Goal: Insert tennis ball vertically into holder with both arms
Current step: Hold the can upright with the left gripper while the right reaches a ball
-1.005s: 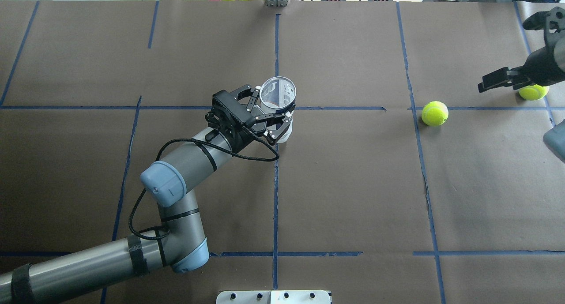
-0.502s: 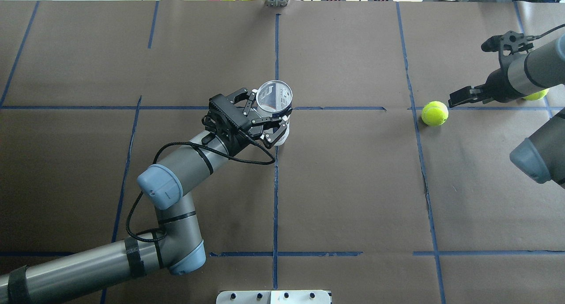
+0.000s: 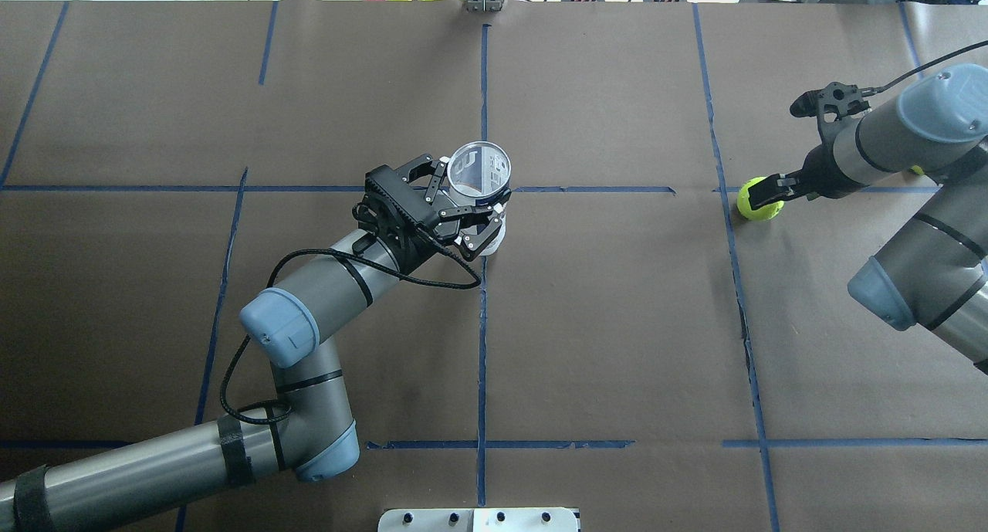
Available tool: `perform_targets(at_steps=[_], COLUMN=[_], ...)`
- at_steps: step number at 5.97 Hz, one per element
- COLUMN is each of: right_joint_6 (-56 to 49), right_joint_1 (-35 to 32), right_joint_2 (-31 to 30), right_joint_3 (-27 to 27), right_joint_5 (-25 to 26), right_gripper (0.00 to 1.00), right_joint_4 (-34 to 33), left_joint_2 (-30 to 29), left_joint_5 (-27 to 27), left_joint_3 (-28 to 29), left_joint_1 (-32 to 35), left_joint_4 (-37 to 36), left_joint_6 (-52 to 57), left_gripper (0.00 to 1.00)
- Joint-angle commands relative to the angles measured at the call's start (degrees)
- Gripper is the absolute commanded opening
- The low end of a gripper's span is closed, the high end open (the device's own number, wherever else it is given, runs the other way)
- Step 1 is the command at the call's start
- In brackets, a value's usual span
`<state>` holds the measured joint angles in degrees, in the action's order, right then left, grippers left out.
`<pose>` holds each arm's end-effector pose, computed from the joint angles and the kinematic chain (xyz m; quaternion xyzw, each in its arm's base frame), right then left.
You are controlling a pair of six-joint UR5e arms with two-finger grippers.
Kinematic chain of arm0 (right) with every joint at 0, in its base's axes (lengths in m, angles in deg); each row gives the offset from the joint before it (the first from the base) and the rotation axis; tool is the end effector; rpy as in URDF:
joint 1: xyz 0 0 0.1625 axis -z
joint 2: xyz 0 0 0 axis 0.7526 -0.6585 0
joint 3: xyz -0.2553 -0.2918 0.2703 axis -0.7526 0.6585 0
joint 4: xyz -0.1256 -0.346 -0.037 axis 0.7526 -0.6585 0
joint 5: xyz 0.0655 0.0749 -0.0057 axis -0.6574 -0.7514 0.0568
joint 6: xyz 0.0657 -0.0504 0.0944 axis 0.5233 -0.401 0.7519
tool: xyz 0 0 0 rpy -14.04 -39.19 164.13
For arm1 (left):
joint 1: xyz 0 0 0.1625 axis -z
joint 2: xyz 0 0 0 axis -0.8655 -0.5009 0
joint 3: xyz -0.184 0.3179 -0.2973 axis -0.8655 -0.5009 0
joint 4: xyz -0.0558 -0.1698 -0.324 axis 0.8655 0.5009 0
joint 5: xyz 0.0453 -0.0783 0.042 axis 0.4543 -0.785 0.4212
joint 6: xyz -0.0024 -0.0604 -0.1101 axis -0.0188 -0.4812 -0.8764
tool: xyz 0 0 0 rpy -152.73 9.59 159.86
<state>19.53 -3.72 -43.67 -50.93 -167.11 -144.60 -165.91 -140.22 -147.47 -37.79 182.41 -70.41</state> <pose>-0.2922 -0.5026 0.5679 0.1078 -0.3848 -0.0537 0.9151 0.5523 -0.4258 0.2705 0.6591 0.4768 0.0566 0.5789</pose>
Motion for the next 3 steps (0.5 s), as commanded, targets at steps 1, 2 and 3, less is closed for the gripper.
perform_targets(at_steps=[1,2,3], right_joint_6=[-0.4,-0.4,-0.4], right_joint_1=[1.1,1.6,2.3], right_joint_2=[1.9,3.6,4.1], right_joint_3=[2.8,4.4,5.5], right_joint_5=[1.4,2.2,3.9], right_gripper=[1.00,1.00,1.00], right_joint_4=[0.0,0.0,0.0], left_joint_2=[0.0,0.0,0.1], left_joint_5=[0.0,0.0,0.0], left_joint_3=[0.0,0.0,0.0], left_joint_1=[0.0,0.0,0.0], left_joint_4=[0.0,0.0,0.0], left_joint_6=[0.0,0.0,0.0], left_gripper=[0.76,0.76,0.76])
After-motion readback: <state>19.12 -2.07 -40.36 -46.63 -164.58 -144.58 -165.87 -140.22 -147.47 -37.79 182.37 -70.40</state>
